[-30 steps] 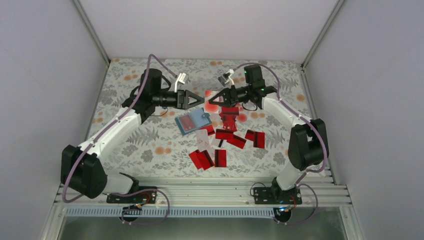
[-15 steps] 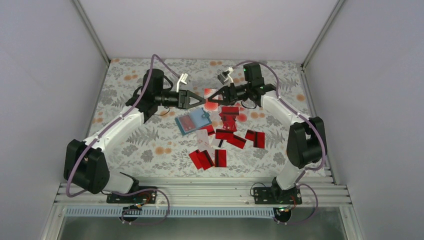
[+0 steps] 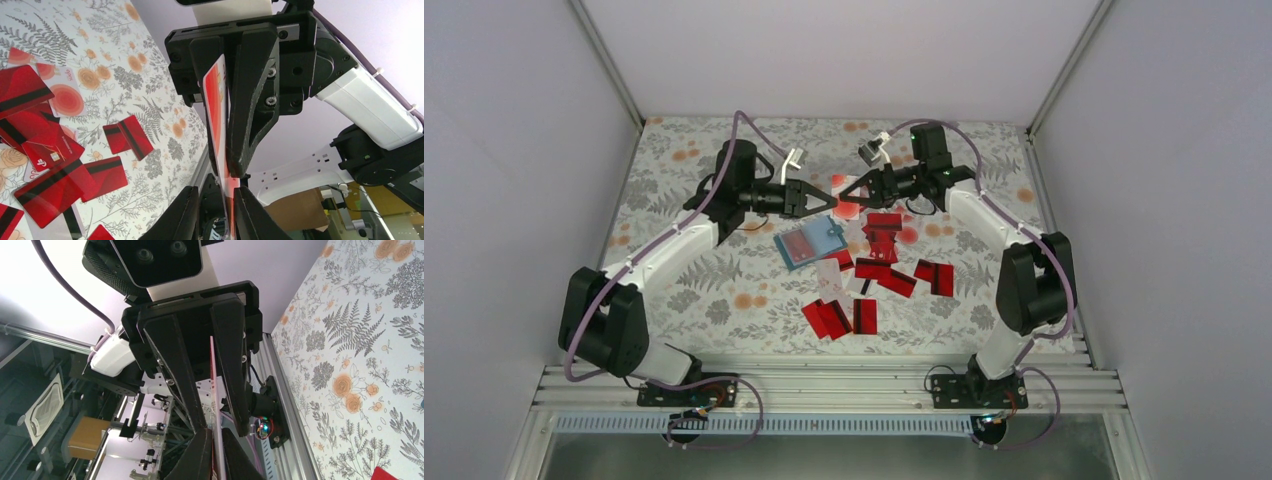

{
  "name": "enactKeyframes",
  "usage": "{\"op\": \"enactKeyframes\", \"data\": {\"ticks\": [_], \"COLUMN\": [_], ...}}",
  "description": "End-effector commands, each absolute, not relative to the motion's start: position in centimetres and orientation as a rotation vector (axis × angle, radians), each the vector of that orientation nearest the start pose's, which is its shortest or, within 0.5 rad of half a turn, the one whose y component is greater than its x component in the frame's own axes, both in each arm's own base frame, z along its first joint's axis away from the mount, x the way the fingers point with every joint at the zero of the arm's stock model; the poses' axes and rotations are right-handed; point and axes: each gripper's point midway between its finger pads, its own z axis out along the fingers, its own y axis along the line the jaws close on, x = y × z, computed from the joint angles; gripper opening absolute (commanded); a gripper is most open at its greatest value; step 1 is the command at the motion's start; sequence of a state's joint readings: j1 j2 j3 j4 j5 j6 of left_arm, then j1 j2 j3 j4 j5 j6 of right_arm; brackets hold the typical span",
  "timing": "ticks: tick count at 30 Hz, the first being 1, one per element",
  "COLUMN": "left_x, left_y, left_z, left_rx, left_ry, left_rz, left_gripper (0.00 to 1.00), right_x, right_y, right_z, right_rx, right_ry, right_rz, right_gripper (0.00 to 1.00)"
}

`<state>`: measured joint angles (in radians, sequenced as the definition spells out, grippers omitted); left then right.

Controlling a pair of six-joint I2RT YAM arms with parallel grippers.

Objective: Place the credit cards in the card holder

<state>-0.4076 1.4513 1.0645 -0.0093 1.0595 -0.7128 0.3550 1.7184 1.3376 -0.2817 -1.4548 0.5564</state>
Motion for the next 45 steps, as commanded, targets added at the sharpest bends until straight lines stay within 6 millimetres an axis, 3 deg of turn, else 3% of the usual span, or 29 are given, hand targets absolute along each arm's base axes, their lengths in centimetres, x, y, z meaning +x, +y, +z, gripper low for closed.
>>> {"op": "enactKeyframes", "data": {"ticks": [1, 16, 22, 26, 30, 32, 37, 40, 45], "left_x": [29.2, 29.0, 29.1, 29.0, 28.8, 28.8, 28.7, 28.9, 28.6], "left_y": [-29.2, -29.4, -29.4, -29.3, -29.1, -28.9, -27.4, -25.7, -22.9], "left_z": [27.9, 27.6, 27.5, 27.5, 27.4, 27.1, 26.1, 24.2, 18.7], "left_rx": [0.499, 0.47, 0.446, 0.442, 0.433, 0.42, 0.365, 0.268, 0.1], "left_ry": [2.097, 2.093, 2.092, 2.091, 2.094, 2.107, 2.165, 2.242, 2.43], "left_rz": [-1.752, -1.811, -1.83, -1.825, -1.814, -1.798, -1.694, -1.6, -1.449], "left_gripper": [0.19, 0.15, 0.18, 0.03, 0.02, 0.02, 0.02, 0.02, 0.02], "right_x": [29.9, 29.8, 29.6, 29.6, 29.6, 29.6, 30.8, 31.9, 34.1], "right_y": [29.6, 30.1, 30.3, 30.5, 30.4, 30.4, 29.6, 28.6, 27.7], "right_z": [29.1, 29.0, 28.9, 28.9, 28.8, 28.7, 27.2, 25.4, 20.8], "right_rx": [-0.723, -0.733, -0.74, -0.739, -0.731, -0.727, -0.644, -0.556, -0.376], "right_ry": [2.124, 2.127, 2.13, 2.134, 2.14, 2.146, 2.23, 2.294, 2.457], "right_rz": [2.119, 2.111, 2.105, 2.101, 2.093, 2.079, 1.956, 1.853, 1.639], "right_gripper": [0.04, 0.04, 0.04, 0.04, 0.04, 0.15, 0.71, 0.79, 0.8]}}
